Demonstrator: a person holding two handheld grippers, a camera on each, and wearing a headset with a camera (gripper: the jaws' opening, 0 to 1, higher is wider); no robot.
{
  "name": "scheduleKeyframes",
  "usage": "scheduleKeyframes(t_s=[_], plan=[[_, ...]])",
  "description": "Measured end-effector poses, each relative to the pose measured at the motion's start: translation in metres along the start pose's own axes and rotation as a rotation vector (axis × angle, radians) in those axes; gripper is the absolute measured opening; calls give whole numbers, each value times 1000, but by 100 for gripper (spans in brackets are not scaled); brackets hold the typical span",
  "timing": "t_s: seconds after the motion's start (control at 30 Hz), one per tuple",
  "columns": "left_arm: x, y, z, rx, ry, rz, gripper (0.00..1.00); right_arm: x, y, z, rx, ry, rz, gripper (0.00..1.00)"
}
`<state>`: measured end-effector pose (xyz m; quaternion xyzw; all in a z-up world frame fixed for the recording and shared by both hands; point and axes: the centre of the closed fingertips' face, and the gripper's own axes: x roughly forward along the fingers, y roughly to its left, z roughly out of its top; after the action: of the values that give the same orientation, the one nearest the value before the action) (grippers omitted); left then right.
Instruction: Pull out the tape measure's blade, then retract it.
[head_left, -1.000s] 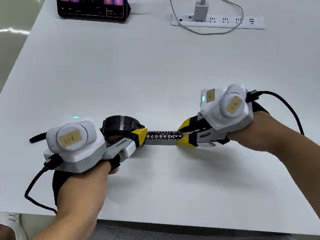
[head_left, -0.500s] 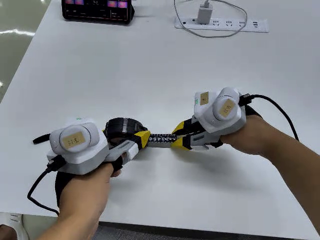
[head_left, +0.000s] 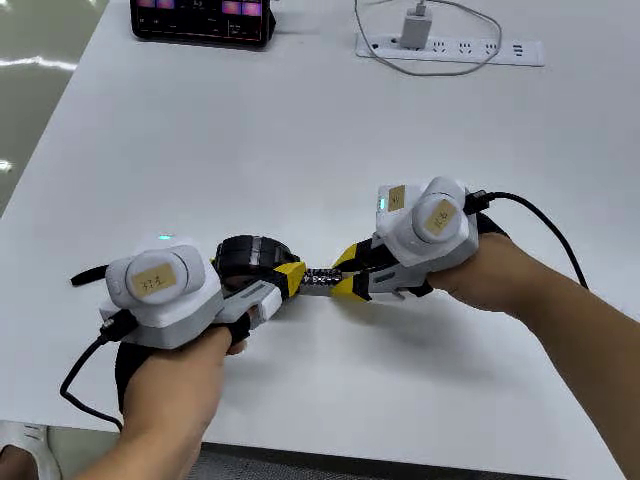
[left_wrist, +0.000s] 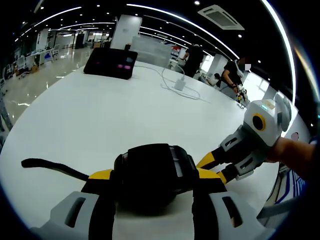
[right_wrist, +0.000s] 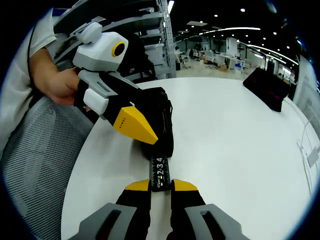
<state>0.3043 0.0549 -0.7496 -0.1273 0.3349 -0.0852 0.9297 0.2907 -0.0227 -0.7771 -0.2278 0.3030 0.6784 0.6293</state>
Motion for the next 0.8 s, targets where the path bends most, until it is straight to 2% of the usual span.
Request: scheduleKeyframes(t_s=[0.8], plan=[[0,-1,-1,3,0,-2,58,18,2,15,-2,-40,10,11]])
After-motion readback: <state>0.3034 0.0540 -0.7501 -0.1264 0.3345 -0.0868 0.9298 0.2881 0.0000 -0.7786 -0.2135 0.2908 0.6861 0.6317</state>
